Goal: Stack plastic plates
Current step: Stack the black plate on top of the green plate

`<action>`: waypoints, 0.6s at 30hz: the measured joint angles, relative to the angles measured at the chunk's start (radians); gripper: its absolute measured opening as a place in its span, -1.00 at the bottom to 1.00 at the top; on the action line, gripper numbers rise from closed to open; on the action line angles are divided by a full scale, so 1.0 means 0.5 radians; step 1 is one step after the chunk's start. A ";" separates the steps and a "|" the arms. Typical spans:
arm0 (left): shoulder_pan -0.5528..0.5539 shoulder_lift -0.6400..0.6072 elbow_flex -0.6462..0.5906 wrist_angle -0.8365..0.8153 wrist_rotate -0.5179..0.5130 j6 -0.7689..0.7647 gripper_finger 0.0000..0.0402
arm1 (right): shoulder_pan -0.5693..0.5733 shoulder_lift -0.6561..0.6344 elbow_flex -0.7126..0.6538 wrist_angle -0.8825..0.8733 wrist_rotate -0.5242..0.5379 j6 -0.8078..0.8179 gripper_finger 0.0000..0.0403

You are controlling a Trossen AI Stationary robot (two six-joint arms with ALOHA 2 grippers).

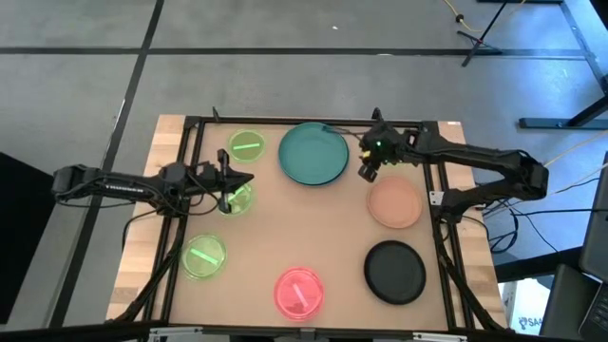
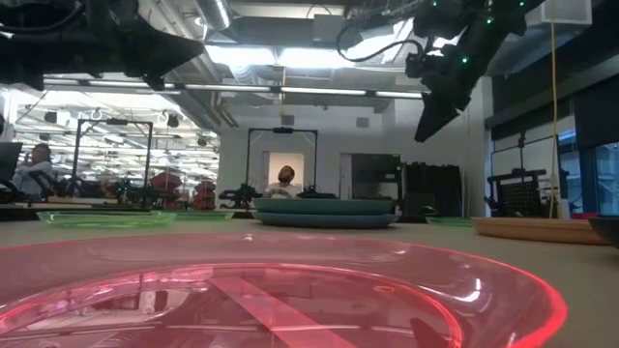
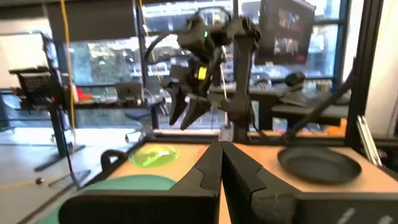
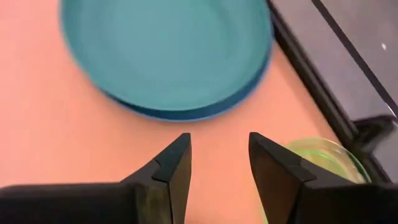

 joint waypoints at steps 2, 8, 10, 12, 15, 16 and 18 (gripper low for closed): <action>-0.017 0.088 0.040 -0.001 0.000 0.001 -0.99 | 0.076 -0.003 -0.029 -0.007 -0.001 0.003 -0.26; -0.043 0.314 0.132 -0.003 -0.003 0.003 -0.99 | 0.330 -0.063 -0.187 -0.041 -0.002 0.128 -0.26; -0.043 0.377 0.160 0.001 -0.003 0.003 -0.99 | 0.430 -0.101 -0.241 -0.038 -0.003 0.193 -0.26; -0.043 0.438 0.184 0.002 -0.002 0.001 -0.99 | 0.540 -0.152 -0.287 -0.057 -0.028 0.256 -0.26; -0.043 0.513 0.209 0.001 -0.002 0.001 -0.99 | 0.741 -0.218 -0.316 -0.089 -0.135 0.384 -0.26; -0.043 0.534 0.214 0.005 -0.003 0.001 -0.99 | 0.819 -0.237 -0.321 -0.096 -0.158 0.430 -0.26; -0.043 0.564 0.215 0.015 -0.003 0.001 -0.99 | 0.973 -0.263 -0.327 -0.091 -0.195 0.510 -0.26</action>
